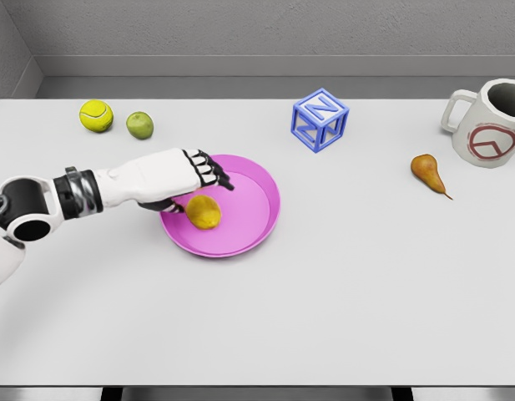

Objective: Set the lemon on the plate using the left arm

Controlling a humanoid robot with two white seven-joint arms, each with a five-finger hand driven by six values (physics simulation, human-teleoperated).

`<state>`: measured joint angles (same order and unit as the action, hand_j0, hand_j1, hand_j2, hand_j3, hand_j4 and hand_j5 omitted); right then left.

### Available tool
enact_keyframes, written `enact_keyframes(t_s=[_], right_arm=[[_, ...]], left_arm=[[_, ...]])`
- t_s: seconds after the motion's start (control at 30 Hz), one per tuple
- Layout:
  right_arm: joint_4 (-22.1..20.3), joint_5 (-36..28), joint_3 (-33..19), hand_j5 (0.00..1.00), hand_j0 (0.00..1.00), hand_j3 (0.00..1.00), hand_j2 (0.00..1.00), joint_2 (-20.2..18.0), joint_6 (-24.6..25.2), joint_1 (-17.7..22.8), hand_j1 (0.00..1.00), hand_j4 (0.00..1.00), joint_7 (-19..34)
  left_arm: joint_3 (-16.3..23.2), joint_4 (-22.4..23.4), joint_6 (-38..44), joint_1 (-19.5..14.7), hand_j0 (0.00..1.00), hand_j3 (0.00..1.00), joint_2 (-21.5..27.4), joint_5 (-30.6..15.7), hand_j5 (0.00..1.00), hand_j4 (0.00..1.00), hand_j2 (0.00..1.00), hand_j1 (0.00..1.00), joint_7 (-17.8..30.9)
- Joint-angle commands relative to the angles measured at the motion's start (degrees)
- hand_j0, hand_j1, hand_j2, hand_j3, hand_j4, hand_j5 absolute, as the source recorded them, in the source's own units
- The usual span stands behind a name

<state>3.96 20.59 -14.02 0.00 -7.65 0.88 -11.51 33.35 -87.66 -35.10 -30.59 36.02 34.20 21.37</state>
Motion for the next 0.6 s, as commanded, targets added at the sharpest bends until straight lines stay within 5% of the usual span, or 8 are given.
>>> enact_keyframes(t_s=[0.0, 0.13, 0.23, 0.43, 0.57], right_arm=[[0.0, 0.0, 0.0, 1.00, 1.00, 1.00, 1.00, 0.0, 0.0, 0.0, 1.00, 1.00, 0.0], [0.0, 0.0, 0.0, 1.00, 1.00, 1.00, 1.00, 0.0, 0.0, 0.0, 1.00, 1.00, 0.0], [0.0, 0.0, 0.0, 1.00, 1.00, 1.00, 1.00, 0.0, 0.0, 0.0, 1.00, 1.00, 0.0], [0.0, 0.0, 0.0, 1.00, 1.00, 1.00, 1.00, 0.0, 0.0, 0.0, 1.00, 1.00, 0.0], [0.0, 0.0, 0.0, 1.00, 1.00, 1.00, 1.00, 0.0, 0.0, 0.0, 1.00, 1.00, 0.0]], left_arm=[[0.2, 0.0, 0.1, 0.0, 1.00, 1.00, 0.1, -0.4, 1.00, 1.00, 1.00, 1.00, -0.1], [-0.8, 0.1, 0.1, -2.2, 1.00, 1.00, 2.6, -2.2, 1.00, 1.00, 1.00, 1.00, -0.2], [-5.8, 0.8, 0.1, -1.1, 1.00, 1.00, 7.5, -2.8, 1.00, 1.00, 1.00, 1.00, -0.2], [-7.4, 17.8, 0.1, 1.1, 1.00, 1.00, 12.6, -11.8, 1.00, 1.00, 1.00, 1.00, -0.3], [-7.4, 18.5, 0.1, 1.9, 1.00, 1.00, 12.3, -12.4, 1.00, 1.00, 1.00, 1.00, -0.2]])
